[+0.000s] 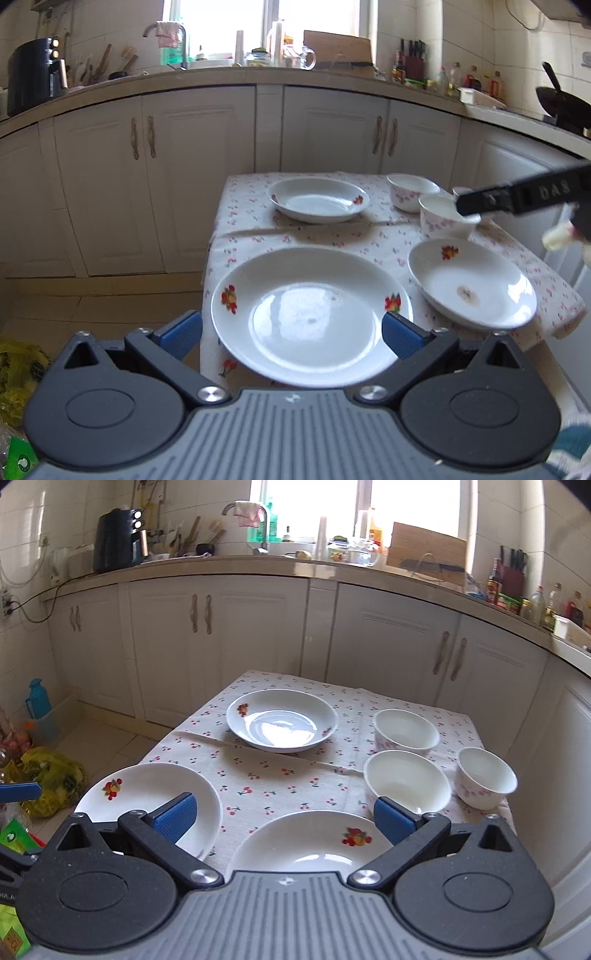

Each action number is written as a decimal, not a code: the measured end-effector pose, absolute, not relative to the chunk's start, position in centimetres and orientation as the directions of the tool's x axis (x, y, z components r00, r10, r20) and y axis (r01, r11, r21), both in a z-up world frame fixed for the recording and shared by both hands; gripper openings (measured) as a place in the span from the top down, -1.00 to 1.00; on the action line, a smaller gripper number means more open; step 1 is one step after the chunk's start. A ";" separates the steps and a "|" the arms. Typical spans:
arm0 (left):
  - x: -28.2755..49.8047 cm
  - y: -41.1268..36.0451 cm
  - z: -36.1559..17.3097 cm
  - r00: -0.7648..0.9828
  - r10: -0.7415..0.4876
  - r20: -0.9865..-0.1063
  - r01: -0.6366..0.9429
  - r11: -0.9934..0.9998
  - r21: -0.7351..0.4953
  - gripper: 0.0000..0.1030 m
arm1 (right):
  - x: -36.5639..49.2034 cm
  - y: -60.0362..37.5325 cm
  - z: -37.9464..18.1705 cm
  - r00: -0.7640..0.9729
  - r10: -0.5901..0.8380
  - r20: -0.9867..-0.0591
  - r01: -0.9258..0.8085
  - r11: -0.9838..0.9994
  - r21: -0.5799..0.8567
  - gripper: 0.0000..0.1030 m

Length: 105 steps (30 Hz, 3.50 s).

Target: Organize plates and bowls

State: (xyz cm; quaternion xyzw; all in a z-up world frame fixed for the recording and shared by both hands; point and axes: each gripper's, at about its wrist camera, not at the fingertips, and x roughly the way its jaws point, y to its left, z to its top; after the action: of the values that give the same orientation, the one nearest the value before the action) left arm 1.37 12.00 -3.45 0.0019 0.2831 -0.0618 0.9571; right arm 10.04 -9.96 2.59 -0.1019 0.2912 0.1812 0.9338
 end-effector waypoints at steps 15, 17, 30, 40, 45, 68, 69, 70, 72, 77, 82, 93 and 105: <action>2.7 13.5 -7.9 0.743 -0.244 -0.623 0.308 0.951 -0.005 -0.99 | 13.0 -4.7 -1.2 0.547 0.481 -0.685 -0.637 0.770 0.032 -1.00; 3.2 13.8 -8.1 0.735 -0.258 -0.627 0.324 0.946 -0.009 -0.99 | 13.4 -4.1 -1.6 0.520 0.496 -0.695 -0.660 0.750 0.042 -1.00; 5.3 14.6 -8.3 0.696 -0.330 -0.637 0.431 0.902 0.004 -0.99 | 18.3 -2.3 -3.8 0.378 0.488 -0.786 -0.698 0.709 0.105 -1.00; 6.3 14.6 -8.2 0.654 -0.354 -0.669 0.491 0.871 0.019 -0.99 | 22.2 -1.5 -5.5 0.273 0.491 -0.827 -0.691 0.699 0.186 -0.79; 6.7 14.5 -8.2 0.638 -0.361 -0.680 0.505 0.863 0.016 -0.99 | 23.0 -1.1 -5.9 0.221 0.511 -0.831 -0.696 0.680 0.233 -0.64; 8.3 13.8 -8.0 0.623 -0.359 -0.695 0.546 0.836 0.057 -0.98 | 23.8 -1.4 -5.4 0.191 0.539 -0.820 -0.696 0.664 0.274 -0.54; 8.5 13.7 -7.9 0.624 -0.362 -0.693 0.549 0.834 0.059 -0.98 | 24.0 -1.6 -5.2 0.199 0.539 -0.818 -0.690 0.670 0.274 -0.54; 8.8 13.7 -7.9 0.626 -0.365 -0.689 0.553 0.831 0.062 -0.98 | 24.2 -1.7 -5.1 0.209 0.538 -0.817 -0.683 0.678 0.272 -0.54; 9.5 13.4 -7.8 0.631 -0.371 -0.681 0.562 0.824 0.072 -0.98 | 24.6 -2.0 -4.9 0.228 0.533 -0.815 -0.673 0.691 0.264 -0.55; 11.2 13.1 -7.9 0.628 -0.392 -0.672 0.584 0.808 0.074 -0.98 | 25.9 -2.7 -4.8 0.264 0.519 -0.813 -0.643 0.723 0.252 -0.55; 12.7 13.0 -8.3 0.619 -0.409 -0.671 0.598 0.799 0.064 -0.98 | 27.0 -3.1 -4.9 0.287 0.508 -0.812 -0.614 0.748 0.251 -0.55; 14.2 13.0 -8.6 0.602 -0.425 -0.676 0.610 0.791 0.047 -0.98 | 28.1 -3.4 -5.5 0.299 0.488 -0.820 -0.586 0.772 0.246 -0.55; 14.1 12.8 -8.4 0.616 -0.418 -0.668 0.611 0.789 0.071 -0.98 | 28.3 -3.2 -5.9 0.289 0.481 -0.828 -0.596 0.767 0.237 -0.65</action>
State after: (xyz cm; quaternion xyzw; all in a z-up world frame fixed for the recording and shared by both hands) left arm 14.12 12.85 -8.42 0.1471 0.3283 -0.2899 0.8869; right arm 28.33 -3.15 -5.90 -0.0585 0.4922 0.3363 0.8008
